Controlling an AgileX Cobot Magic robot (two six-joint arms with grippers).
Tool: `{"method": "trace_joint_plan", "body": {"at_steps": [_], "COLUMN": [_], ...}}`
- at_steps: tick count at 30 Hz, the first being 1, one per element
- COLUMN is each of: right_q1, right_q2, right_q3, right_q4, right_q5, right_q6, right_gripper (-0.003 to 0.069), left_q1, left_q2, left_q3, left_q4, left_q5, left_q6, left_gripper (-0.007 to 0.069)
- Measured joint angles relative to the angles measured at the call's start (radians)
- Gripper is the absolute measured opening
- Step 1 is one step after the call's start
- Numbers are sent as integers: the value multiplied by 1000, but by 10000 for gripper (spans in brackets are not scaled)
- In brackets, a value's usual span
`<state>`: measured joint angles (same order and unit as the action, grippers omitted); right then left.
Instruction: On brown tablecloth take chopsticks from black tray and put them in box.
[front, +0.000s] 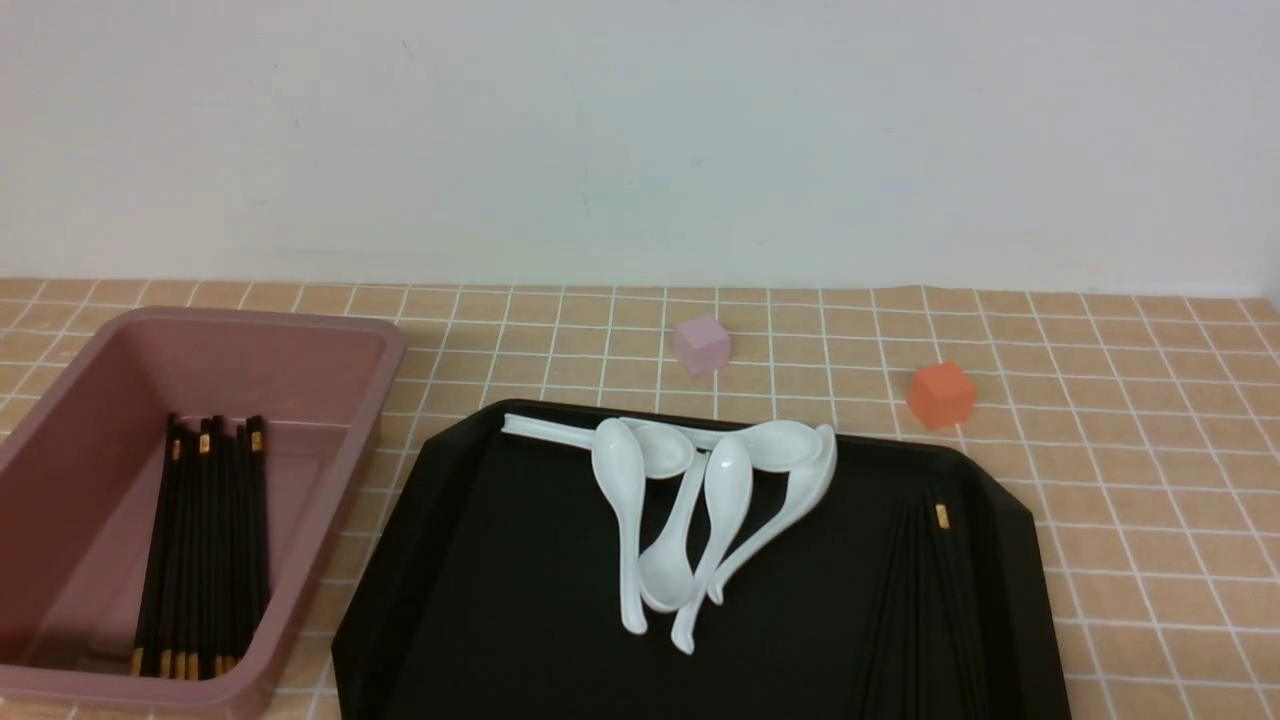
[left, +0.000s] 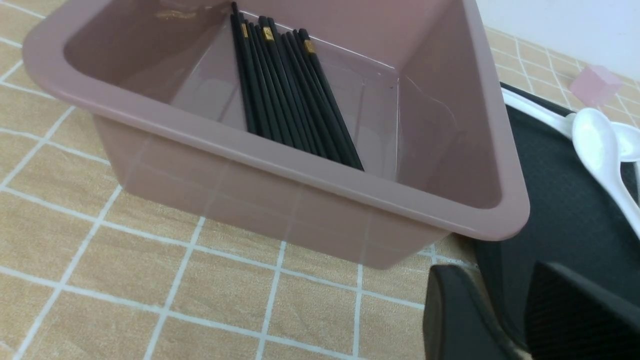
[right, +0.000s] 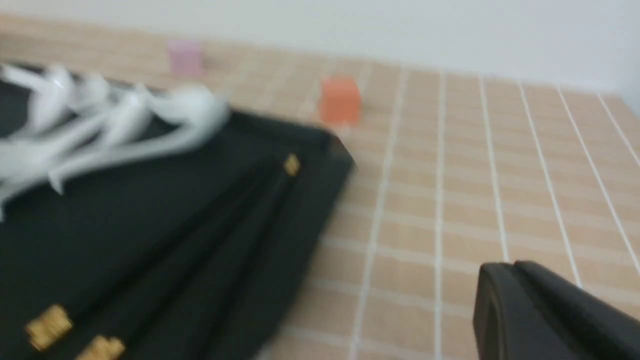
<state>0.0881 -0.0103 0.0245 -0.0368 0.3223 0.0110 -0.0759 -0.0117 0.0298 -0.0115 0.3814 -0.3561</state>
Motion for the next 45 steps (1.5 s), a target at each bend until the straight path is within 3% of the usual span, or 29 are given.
{"method": "trace_joint_plan", "body": {"at_steps": [45], "right_q1": [-20], "right_q2": [0], "right_q3": [-6], "right_q4": [3], "right_q5": [42], "right_q6": [0], "right_gripper": [98], "left_q1": [0], "left_q2": [0], "left_q3": [0], "left_q4": [0], "left_q5": [0], "left_q6": [-1], "left_gripper": [238]}}
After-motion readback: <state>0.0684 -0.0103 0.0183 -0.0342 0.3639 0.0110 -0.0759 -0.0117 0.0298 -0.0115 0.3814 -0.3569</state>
